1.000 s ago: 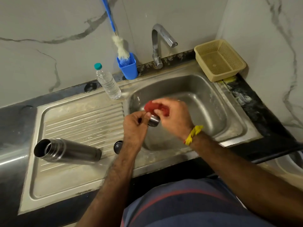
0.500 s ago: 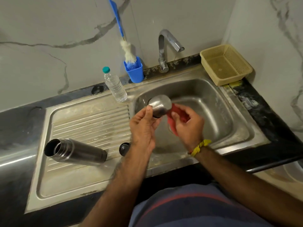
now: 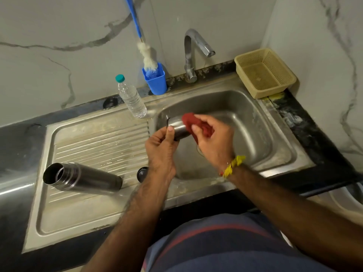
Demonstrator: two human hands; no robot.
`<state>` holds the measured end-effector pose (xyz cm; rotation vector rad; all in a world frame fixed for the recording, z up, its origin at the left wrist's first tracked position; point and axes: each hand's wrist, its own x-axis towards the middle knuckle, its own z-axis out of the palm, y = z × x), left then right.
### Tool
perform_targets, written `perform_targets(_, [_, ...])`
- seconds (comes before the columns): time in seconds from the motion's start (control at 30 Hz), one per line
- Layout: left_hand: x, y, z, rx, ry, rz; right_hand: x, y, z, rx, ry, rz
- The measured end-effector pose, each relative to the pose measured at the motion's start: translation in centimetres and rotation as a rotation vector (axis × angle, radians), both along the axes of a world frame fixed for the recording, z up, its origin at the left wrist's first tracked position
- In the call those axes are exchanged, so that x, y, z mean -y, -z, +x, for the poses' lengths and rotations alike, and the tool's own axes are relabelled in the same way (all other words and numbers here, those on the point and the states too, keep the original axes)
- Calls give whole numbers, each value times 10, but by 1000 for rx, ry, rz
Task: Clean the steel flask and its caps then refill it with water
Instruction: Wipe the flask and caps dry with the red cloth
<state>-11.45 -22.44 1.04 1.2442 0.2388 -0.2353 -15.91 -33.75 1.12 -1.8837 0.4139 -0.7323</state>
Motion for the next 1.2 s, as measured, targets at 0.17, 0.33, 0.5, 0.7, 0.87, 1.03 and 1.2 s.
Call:
perform_targets(0.17, [1,8,1,22,-18,35,-3,-1,-4,82,-70,-95])
perform_targets(0.33, [8,13,-9,111,27,139,7,6,4,-18,86,224])
perform_targets(0.5, [4,17,-5,227,-25,314,-4,9,-17,-11,-118,303])
perform_targets(0.7, [-10,23,-9,518,132,565,11,7,-10,-124,-58,533])
perform_targets(0.87, [-18,13,3,512,212,783,16,-10,-13,-41,-170,263])
perform_targets(1.03, [-15,10,2,624,326,933,5,-8,0,-97,-450,-660])
perform_targets(1.2, [-25,11,-5,672,358,912,-1,-11,6,-181,-405,-480])
